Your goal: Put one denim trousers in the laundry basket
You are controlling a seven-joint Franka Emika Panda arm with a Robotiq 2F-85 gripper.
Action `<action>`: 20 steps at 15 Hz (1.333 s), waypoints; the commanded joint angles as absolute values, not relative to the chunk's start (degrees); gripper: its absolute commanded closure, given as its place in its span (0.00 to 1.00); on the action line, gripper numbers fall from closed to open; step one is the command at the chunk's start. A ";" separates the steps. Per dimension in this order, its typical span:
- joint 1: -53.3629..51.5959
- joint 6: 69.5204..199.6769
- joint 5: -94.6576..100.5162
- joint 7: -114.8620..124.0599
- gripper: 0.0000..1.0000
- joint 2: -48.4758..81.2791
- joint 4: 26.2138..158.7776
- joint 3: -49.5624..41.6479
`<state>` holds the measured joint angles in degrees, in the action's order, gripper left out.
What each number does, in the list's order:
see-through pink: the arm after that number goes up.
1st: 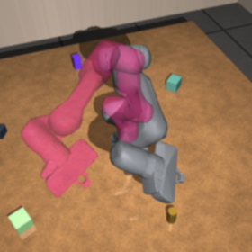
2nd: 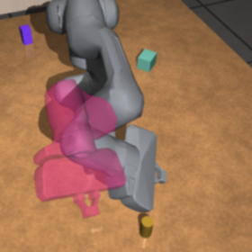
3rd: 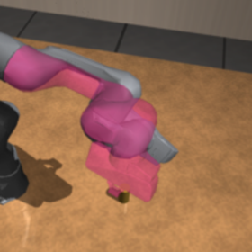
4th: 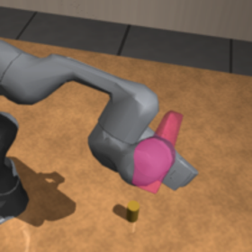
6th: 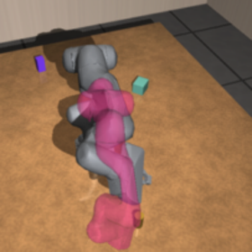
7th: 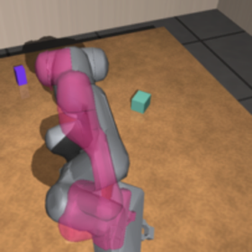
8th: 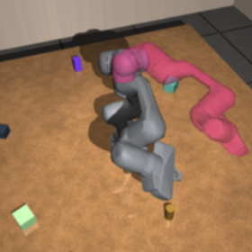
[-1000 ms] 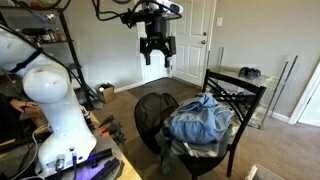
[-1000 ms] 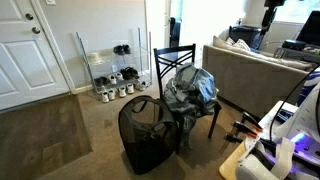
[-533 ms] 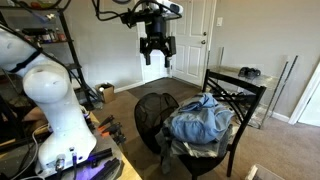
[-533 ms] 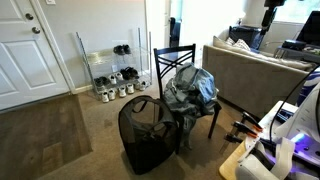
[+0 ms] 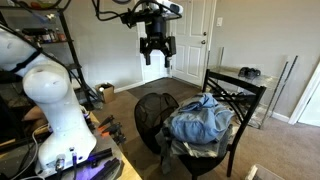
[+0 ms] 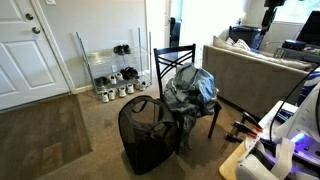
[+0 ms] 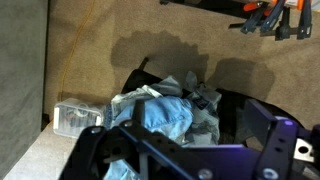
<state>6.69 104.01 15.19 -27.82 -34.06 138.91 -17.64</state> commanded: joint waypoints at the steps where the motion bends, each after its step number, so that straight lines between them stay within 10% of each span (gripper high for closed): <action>1: 7.07 103.94 14.98 -28.00 0.00 -33.97 138.83 -17.31; 20: 2.45 120.82 7.01 -28.68 0.00 -11.32 129.26 -16.57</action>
